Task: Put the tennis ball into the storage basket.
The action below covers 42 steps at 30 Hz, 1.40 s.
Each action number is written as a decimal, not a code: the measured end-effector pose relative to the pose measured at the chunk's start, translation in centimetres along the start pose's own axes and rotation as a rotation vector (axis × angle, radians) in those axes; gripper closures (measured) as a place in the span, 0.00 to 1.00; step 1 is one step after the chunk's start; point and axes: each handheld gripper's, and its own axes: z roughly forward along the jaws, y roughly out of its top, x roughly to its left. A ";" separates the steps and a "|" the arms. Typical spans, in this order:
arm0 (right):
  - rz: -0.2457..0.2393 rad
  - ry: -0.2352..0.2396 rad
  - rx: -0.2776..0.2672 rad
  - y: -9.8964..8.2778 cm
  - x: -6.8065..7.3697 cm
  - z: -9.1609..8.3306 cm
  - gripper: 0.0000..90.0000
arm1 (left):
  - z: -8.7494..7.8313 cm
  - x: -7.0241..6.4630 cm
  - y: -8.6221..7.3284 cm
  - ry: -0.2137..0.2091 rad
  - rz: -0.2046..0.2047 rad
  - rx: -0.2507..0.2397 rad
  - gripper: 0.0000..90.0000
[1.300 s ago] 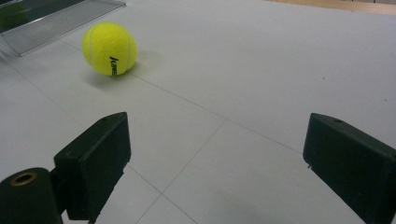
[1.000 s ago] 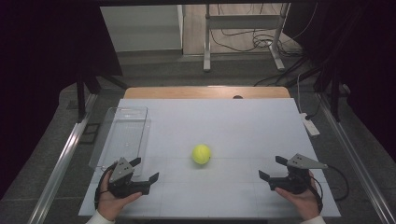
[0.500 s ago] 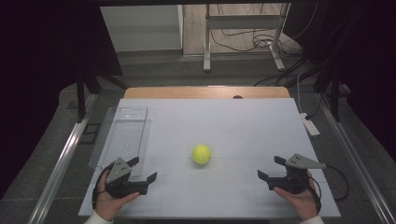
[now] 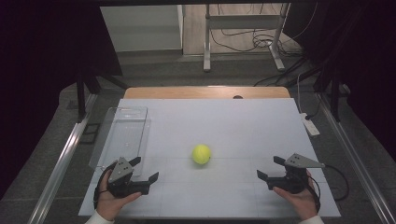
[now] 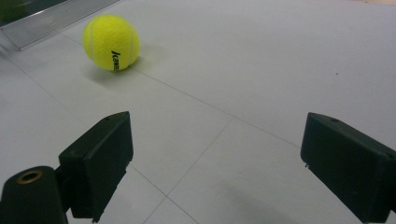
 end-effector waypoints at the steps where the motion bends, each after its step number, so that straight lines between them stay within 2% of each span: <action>1: 0.000 0.000 0.000 0.0 0.0 0.0 0.10 | 0.0 0.0 0.2 0.001 0.003 0.003 0.14; 6: 0.006 -0.002 0.005 0.0 -0.2 0.1 0.10 | 0.2 0.0 0.7 -0.003 -0.002 0.010 0.14; 14: 0.001 -0.005 0.002 -0.1 -0.3 0.0 0.10 | 0.3 -0.2 1.6 -0.014 0.012 0.028 0.14; 21: 0.003 -0.002 0.005 -0.1 -0.3 0.1 0.11 | 0.2 -0.3 2.5 -0.019 0.006 0.019 0.15; 42: 0.004 -0.006 0.003 -0.2 -0.5 0.0 0.11 | 1.7 -1.1 4.6 -0.064 0.047 0.051 0.14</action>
